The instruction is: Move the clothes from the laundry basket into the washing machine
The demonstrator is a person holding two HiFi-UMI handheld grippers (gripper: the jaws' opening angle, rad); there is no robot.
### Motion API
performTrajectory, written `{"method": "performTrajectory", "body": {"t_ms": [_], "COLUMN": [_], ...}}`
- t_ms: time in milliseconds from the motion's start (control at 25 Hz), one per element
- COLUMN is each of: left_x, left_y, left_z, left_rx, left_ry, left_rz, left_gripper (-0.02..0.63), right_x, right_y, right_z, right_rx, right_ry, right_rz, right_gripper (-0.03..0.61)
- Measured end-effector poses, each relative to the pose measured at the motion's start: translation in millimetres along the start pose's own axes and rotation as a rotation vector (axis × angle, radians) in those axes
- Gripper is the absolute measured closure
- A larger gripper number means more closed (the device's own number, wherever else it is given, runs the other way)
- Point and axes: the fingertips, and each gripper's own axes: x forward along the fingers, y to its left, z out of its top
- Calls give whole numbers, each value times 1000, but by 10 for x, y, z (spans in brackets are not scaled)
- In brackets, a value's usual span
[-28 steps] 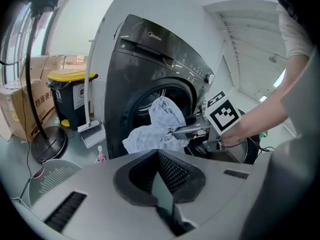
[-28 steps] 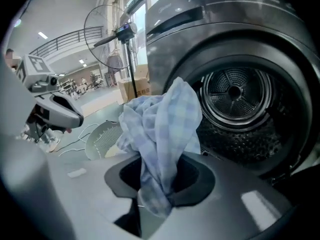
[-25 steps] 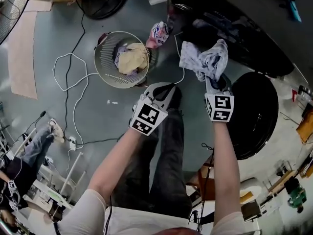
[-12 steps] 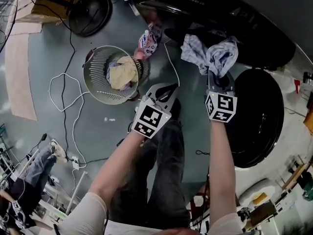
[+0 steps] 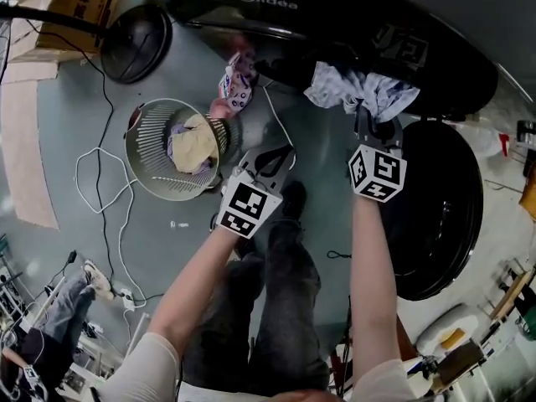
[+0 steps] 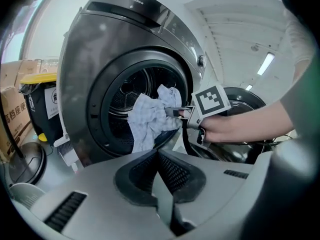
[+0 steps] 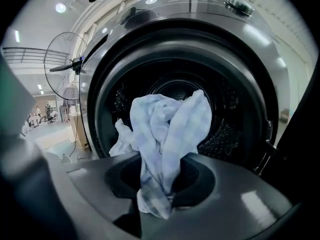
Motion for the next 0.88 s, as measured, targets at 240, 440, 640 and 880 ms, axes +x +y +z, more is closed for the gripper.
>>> {"method": "performTrajectory", "body": {"t_ms": [240, 440, 640, 880], "left_x": [346, 588, 797, 1042], "left_y": [-26, 97, 221, 243], "left_z": [157, 228, 356, 344], "left_rx": [43, 65, 70, 131], "left_ry": [-28, -62, -119, -183], "left_rz": [-27, -25, -19, -78], "left_gripper": [607, 607, 607, 607], "right_x": [340, 604, 778, 823], "right_y": [-246, -361, -448, -371], "right_z": [94, 188, 274, 198], "right_rx": [-21, -73, -101, -182], "right_ry": [-49, -99, -150, -242], "right_rz": [-17, -31, -43, -71], "right_gripper": [446, 446, 445, 446]}}
